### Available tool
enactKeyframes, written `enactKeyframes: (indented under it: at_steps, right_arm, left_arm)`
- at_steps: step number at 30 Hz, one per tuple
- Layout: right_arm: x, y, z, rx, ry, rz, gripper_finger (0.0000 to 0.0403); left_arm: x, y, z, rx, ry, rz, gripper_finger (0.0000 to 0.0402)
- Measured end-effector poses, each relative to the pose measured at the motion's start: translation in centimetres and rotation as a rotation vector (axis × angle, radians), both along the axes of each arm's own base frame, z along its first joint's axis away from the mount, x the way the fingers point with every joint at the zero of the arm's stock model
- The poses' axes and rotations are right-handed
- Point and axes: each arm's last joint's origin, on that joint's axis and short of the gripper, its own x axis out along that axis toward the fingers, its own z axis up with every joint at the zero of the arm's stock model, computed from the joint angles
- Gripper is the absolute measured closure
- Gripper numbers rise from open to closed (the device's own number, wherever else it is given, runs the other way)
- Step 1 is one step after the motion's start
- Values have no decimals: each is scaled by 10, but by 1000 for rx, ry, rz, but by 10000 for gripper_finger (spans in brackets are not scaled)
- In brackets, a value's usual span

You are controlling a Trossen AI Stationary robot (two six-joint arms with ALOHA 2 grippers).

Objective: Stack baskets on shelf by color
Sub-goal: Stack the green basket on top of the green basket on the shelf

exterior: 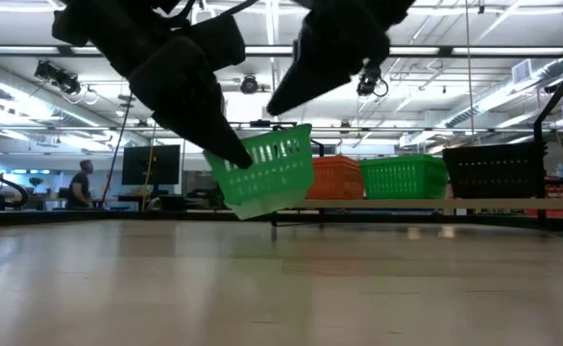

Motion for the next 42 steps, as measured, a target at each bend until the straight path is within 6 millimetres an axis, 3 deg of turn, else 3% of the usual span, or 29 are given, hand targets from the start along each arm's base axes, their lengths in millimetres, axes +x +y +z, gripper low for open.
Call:
enactKeyframes:
  at_steps: [5, 22, 28, 37, 42]
  right_arm:
    - [5, -7, -8, 21, 32, 0, 264]
    - [6, -11, -7, 104, 42, 10, 254]
    - [10, -14, -16, 130, 68, 1, 254]
    - [7, -10, -15, 133, 84, 9, 253]
    - [3, -11, -21, 117, 149, 5, 254]
  left_arm:
    - [0, -1, -1, -19, 8, -14, 393]
    - [2, -1, -4, -60, 5, -20, 393]
    - [2, -1, -3, -43, 6, -36, 387]
    - [2, -4, -2, -30, -12, -34, 288]
    - [0, -5, 2, 79, -10, -54, 237]
